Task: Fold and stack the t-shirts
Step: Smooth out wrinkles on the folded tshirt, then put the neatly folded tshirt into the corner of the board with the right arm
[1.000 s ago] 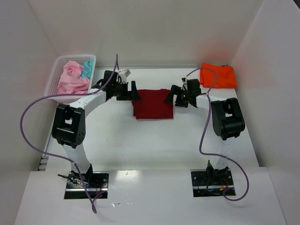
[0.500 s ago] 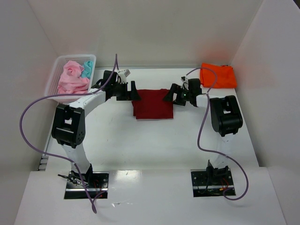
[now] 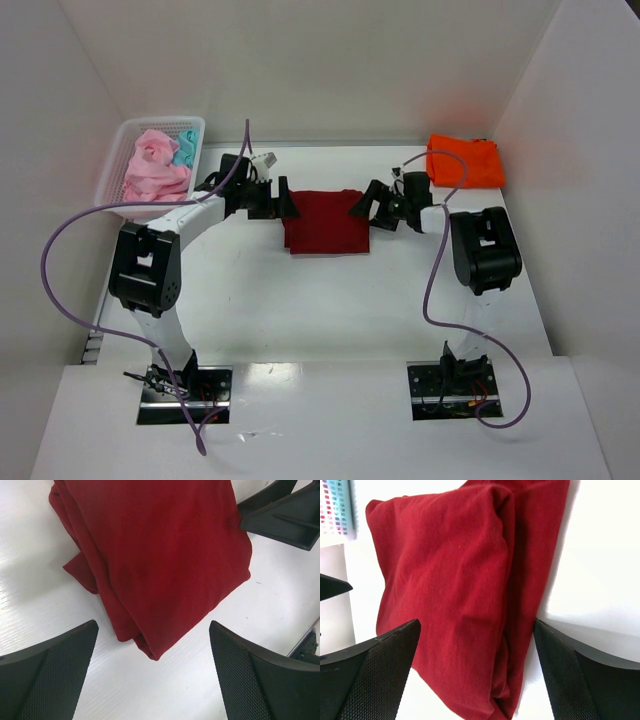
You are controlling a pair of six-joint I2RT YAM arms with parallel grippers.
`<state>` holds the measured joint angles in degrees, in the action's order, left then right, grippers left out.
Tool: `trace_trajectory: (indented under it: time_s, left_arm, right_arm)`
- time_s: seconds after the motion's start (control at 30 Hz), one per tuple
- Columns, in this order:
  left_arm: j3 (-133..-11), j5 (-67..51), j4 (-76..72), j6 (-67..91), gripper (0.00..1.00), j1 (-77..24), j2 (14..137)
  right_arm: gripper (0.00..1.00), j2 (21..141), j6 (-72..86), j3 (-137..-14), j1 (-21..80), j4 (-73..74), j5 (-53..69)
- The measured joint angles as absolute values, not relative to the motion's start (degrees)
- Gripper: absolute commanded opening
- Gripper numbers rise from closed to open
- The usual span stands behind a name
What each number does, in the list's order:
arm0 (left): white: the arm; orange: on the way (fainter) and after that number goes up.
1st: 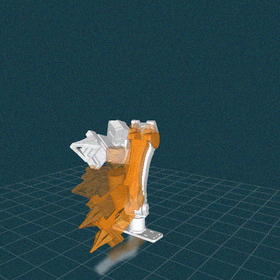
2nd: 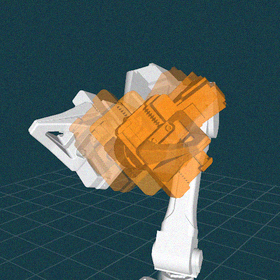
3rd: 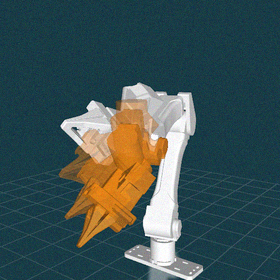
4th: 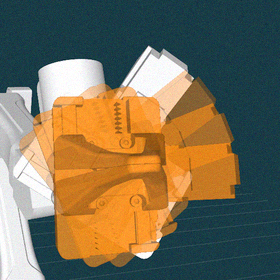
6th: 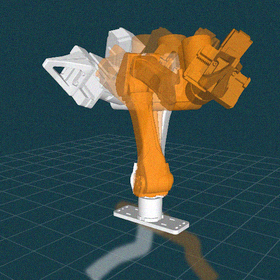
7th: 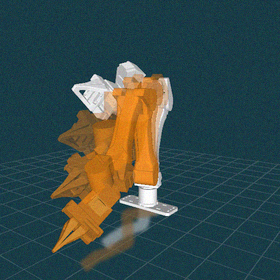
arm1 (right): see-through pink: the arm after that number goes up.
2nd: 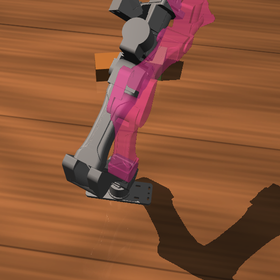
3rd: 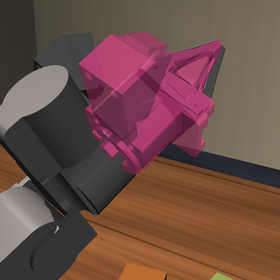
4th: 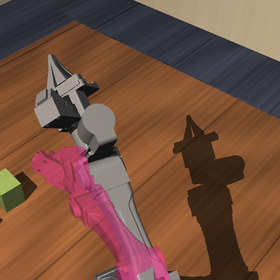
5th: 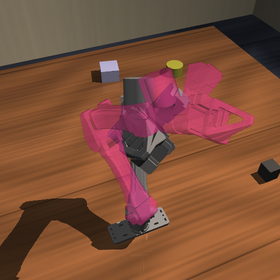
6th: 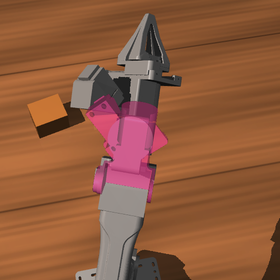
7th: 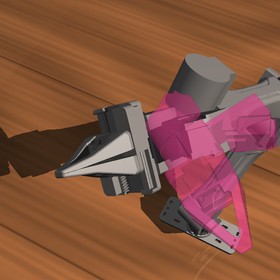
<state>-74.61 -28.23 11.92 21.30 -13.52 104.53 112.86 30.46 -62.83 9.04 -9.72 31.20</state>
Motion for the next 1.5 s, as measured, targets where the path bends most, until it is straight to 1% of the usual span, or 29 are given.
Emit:
trace_trajectory:
  time_s: [0.33,0.87,1.17,1.4,1.43,1.5]
  left_arm:
    - [-74.61,-28.34,11.97,21.21,1.0,-13.52,104.33]
    - [-74.56,-28.99,11.97,21.02,1.0,-12.88,103.7]
    - [-74.54,-29.71,12.03,20.88,1.0,-12.23,102.76]
    - [-74.39,-29.95,12.03,20.36,1.0,-11.73,102.37]
    - [-74.32,-30.0,12.1,19.99,1.0,-11.64,102.32]
    - [-74.3,-30.13,12.14,19.7,1.0,-11.49,102.3]
  right_arm:
    - [1.0,112.14,35.0,-60.29,8.73,-12.47,32.99]
    - [1.0,111.83,37.5,-58.06,5.39,-14.17,36.91]
    - [1.0,112.57,39.16,-58.63,5.26,-14.37,37.82]
    - [1.0,115.18,39.68,-61.95,6.09,-13.91,39.7]
    - [0.98,115.28,39.68,-62.08,6.24,-13.91,39.72]
    - [0.98,115.42,39.72,-62.22,6.31,-13.85,39.72]
